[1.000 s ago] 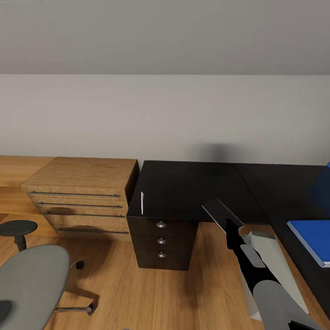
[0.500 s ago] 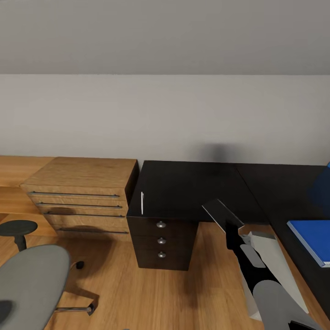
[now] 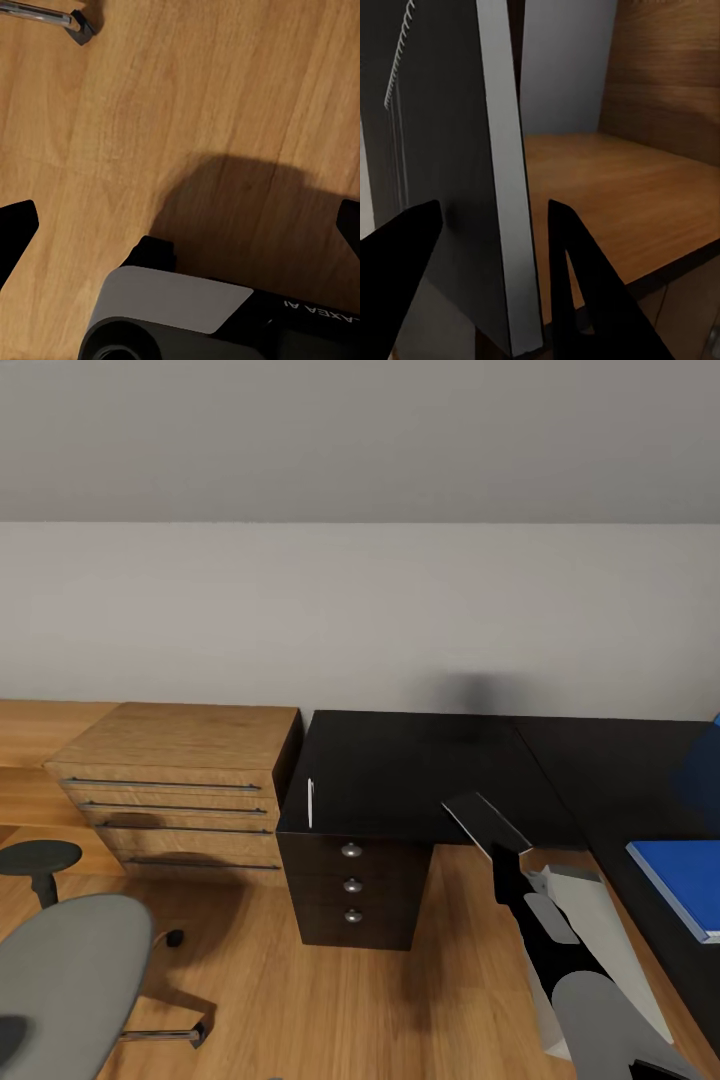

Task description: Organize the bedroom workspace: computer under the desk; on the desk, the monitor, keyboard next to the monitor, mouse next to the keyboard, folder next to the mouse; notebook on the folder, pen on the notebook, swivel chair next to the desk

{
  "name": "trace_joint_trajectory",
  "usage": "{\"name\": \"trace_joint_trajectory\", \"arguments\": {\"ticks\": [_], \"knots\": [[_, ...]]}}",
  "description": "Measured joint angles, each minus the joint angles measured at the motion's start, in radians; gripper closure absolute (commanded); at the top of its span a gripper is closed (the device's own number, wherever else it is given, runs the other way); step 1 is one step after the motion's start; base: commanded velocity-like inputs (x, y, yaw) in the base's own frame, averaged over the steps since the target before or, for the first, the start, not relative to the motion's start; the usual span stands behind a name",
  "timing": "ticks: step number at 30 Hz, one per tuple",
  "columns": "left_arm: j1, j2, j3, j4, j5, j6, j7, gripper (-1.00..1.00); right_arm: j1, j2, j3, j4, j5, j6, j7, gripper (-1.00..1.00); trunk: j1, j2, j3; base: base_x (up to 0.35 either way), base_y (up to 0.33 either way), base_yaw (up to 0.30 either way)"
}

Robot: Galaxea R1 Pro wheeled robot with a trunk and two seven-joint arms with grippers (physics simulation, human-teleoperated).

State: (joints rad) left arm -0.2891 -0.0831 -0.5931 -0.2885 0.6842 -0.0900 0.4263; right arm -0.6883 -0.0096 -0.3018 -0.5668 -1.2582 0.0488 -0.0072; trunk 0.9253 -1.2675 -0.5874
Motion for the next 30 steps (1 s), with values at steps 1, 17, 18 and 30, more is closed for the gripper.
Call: {"name": "trace_joint_trajectory", "arguments": {"ticks": [1,17,18,30], "knots": [[0.000,0.000,0.000,0.000,0.000,0.000,0.000,-1.00,0.000,0.000,0.000,0.000,0.000,0.000,0.000,1.00,0.000,0.000,0.000,0.000,0.000,0.000],[0.000,0.000,0.000,0.000,0.000,-0.001,0.000,-1.00,0.009,0.000,0.000,-0.013,0.000,-0.007,0.003,1.00,-0.057,0.105,0.047,0.000,0.000,0.000],[0.000,0.000,0.000,0.000,-0.001,-0.001,0.000,-1.00,0.011,0.000,-0.001,-0.018,0.000,-0.008,0.003,1.00,-0.061,0.112,0.050,0.000,0.000,0.000],[0.000,0.000,0.000,0.002,0.002,-0.117,0.001,-1.00,0.191,0.041,-0.002,-0.370,0.004,-0.064,-0.005,1.00,-0.107,0.196,0.088,0.000,0.000,0.000]]}}
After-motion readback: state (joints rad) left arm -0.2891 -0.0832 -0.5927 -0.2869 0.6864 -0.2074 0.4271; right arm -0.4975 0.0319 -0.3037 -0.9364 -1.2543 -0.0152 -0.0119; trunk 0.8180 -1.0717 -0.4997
